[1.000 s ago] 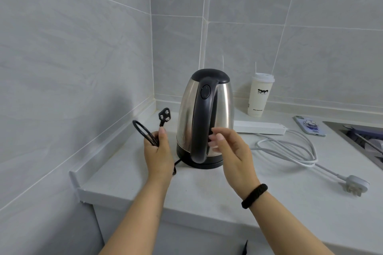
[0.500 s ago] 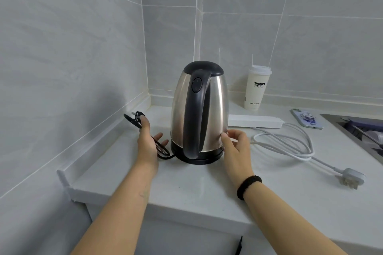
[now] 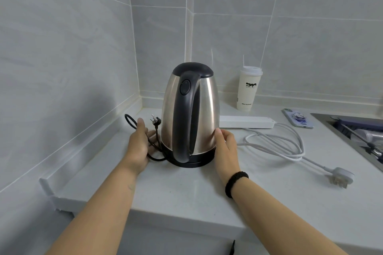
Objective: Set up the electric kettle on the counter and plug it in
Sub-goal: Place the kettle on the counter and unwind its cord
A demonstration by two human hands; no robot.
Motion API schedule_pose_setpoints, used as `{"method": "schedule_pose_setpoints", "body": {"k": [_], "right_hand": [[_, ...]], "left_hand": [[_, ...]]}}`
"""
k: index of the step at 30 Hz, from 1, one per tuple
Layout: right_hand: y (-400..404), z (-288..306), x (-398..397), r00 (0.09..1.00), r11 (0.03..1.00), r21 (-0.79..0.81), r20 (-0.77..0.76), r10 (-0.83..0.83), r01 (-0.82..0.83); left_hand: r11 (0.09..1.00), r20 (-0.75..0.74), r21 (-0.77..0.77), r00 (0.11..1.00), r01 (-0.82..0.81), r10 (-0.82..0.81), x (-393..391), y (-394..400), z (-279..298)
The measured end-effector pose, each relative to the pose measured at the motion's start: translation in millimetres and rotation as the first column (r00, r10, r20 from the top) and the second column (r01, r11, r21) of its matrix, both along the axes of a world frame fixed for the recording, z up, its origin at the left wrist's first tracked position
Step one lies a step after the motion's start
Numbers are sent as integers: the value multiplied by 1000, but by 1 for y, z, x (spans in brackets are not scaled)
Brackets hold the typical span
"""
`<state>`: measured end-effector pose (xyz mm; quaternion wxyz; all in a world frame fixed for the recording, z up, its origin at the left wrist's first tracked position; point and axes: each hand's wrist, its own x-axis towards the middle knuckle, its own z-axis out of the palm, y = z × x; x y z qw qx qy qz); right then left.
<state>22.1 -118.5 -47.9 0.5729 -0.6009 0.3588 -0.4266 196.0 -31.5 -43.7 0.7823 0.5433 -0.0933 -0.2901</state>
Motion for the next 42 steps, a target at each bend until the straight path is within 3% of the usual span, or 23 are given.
{"method": "schedule_pose_setpoints", "body": {"k": [3, 6, 8, 10, 14, 18, 23, 25, 27, 29, 35, 42], "right_hand": [[-1, 1, 2, 1000, 1000, 15, 9, 6, -6], [-1, 1, 2, 999, 999, 36, 31, 12, -14], [-2, 1, 2, 999, 999, 37, 43, 14, -16], [-4, 1, 3, 999, 999, 38, 46, 18, -20], [-6, 1, 2, 999, 999, 32, 47, 17, -19], [-5, 1, 1, 998, 999, 43, 49, 25, -27], [-4, 3, -1, 998, 997, 72, 58, 23, -27], [-3, 3, -2, 998, 997, 71, 58, 27, -31], [-3, 3, -3, 997, 997, 66, 60, 38, -42], [-2, 4, -3, 997, 997, 62, 60, 43, -46], [0, 0, -1, 995, 995, -1, 6, 99, -99], [0, -1, -6, 989, 989, 4, 11, 150, -150]], "left_hand": [[974, 235, 199, 970, -109, 61, 6, -5, -4], [848, 605, 405, 796, -342, 32, 5, -5, -6], [809, 701, 420, 713, -412, -1, 4, -6, -8], [779, 720, 419, 693, -467, 27, 5, -7, -10], [820, 678, 300, 713, -488, 177, 5, -5, -13], [898, 667, 219, 730, -381, 147, 8, 2, -20], [878, 719, 243, 684, -413, 123, -6, 14, -20], [837, 785, 243, 606, -491, 128, -23, 19, -17], [827, 871, 210, 484, -521, 83, -38, 21, -18], [857, 904, 240, 428, -457, -25, -46, 22, -21], [891, 897, 313, 411, -328, -164, -38, 23, -27], [881, 901, 355, 365, -311, -235, -30, 19, -19]]}}
